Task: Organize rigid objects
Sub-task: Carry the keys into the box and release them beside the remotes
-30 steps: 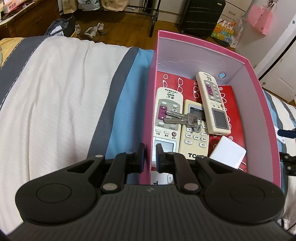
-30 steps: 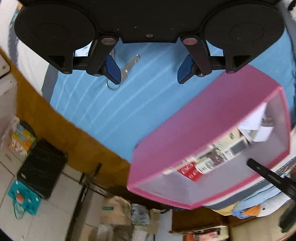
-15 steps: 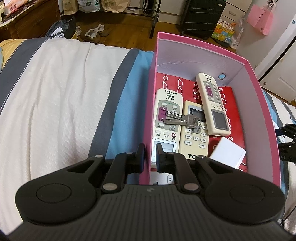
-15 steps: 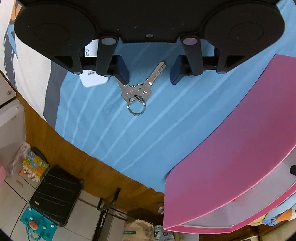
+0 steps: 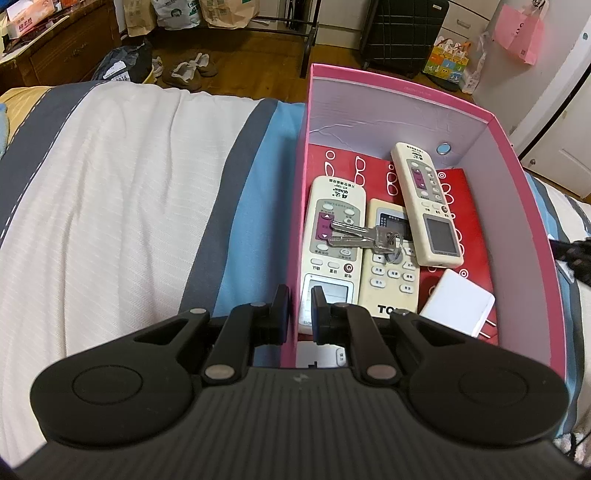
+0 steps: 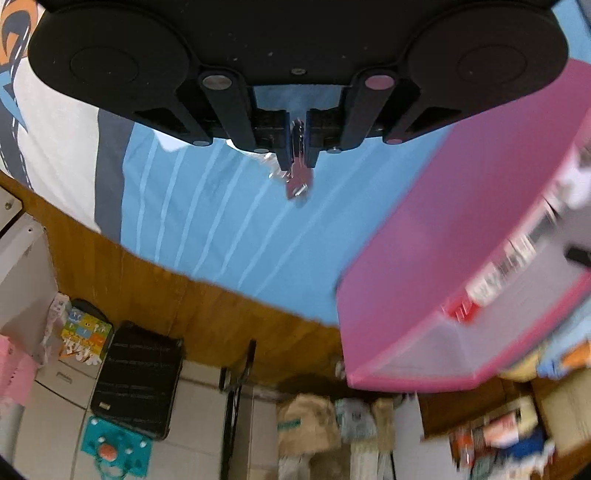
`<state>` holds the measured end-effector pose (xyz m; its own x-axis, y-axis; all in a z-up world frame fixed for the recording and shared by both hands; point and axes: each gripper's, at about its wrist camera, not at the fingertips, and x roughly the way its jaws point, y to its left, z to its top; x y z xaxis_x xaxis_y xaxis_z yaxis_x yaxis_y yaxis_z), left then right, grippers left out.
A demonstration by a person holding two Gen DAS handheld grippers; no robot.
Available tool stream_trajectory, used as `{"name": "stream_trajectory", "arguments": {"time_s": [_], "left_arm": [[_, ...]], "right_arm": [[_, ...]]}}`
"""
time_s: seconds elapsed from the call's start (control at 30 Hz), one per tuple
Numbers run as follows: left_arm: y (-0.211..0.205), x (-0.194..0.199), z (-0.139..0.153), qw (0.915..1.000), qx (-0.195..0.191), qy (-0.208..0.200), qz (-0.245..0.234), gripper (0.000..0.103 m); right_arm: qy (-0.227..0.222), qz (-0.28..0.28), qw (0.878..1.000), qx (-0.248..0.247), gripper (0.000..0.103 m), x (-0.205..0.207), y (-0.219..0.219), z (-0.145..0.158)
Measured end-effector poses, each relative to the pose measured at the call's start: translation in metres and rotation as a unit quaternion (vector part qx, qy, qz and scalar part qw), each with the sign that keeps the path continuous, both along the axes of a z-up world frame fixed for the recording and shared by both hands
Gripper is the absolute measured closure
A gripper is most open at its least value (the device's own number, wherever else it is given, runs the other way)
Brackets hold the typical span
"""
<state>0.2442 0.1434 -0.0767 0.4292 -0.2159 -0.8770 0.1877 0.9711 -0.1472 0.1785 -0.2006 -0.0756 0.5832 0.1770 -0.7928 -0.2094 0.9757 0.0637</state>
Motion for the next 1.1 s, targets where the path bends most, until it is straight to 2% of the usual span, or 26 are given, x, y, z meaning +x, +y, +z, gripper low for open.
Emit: {"name": "stream_trajectory", "arguments": {"time_s": [0.07,0.3,0.53,0.9,1.0,1.1], "left_arm": [[0.000,0.000,0.000,1.0000,-0.001,0.000,0.000,0.094],[0.001,-0.001,0.000,1.0000,0.000,0.000,0.000,0.094],[-0.001,-0.002,0.001,1.0000,0.005,-0.006,0.001,0.094],[-0.003,-0.002,0.000,0.9999,0.013,-0.008,0.000,0.094],[-0.003,-0.002,0.000,0.9999,0.013,-0.009,-0.001,0.094],[-0.003,-0.002,0.000,0.9999,0.012,-0.008,-0.001,0.094]], "right_arm": [[-0.014,-0.004,1.000,0.019,0.101,-0.006,-0.001,0.010],[-0.049,-0.012,0.998,0.034,0.101,-0.022,0.001,0.027],[-0.109,-0.020,0.992,0.066,0.101,-0.042,0.005,0.065],[-0.182,0.059,0.978,0.078,0.101,-0.067,0.047,0.127],[-0.182,0.086,0.975,0.095,0.101,-0.067,0.062,0.140],[-0.176,0.098,0.974,0.100,0.101,-0.060,0.077,0.141]]}}
